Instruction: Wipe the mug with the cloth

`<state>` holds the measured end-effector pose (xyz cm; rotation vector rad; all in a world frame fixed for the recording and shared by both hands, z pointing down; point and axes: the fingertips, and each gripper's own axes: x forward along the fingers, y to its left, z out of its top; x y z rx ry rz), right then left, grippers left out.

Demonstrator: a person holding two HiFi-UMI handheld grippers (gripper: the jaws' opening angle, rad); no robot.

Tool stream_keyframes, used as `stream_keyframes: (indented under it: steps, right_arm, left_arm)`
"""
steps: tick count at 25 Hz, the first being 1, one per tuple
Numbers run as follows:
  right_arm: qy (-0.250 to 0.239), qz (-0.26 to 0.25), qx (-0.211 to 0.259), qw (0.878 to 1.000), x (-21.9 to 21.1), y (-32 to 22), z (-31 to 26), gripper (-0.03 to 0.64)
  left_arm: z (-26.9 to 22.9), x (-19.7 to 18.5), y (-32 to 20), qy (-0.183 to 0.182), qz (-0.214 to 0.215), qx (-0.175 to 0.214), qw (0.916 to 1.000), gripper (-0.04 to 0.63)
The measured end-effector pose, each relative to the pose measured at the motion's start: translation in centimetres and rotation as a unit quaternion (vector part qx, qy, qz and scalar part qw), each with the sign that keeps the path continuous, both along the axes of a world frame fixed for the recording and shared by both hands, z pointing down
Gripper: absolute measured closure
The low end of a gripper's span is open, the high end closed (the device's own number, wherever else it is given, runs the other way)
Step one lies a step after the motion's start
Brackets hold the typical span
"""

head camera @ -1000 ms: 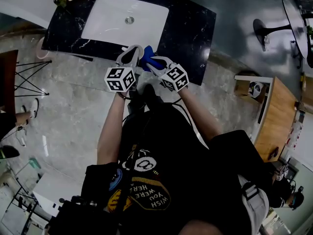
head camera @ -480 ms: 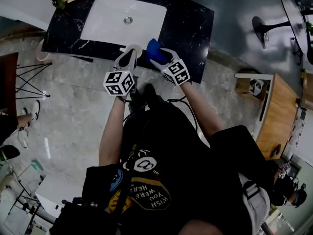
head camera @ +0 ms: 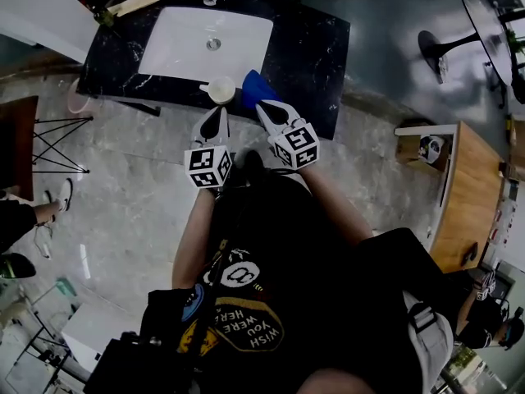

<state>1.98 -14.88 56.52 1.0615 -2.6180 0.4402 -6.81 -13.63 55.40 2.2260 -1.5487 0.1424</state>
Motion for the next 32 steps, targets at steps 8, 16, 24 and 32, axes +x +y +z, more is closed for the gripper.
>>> stream_keyframes:
  steps: [8,16,24,32]
  right_arm:
    - [-0.011,0.002,0.007,1.000,-1.1,1.7,-1.9,0.615]
    - [-0.016,0.020,-0.010,1.000,-0.5,1.5,-1.2,0.615]
    - [-0.027,0.004,-0.006,1.000,-1.1,2.2,-1.5,0.615]
    - [-0.031,-0.006,-0.004,0.999,-1.5,2.5,-1.7,0.615]
  left_arm:
    - [-1.2,1.2,2.6,-0.028,0.018,0.013,0.9993,0.591]
    - [-1.5,0.4,2.9,-0.008,0.020,0.015,0.9997,0.591]
    - [-1.4,0.6,3.1,-0.015,0.026,0.011,0.9995,0.591]
    - [-1.4,0.6,3.0,-0.016,0.029,0.011,0.9994,0.591]
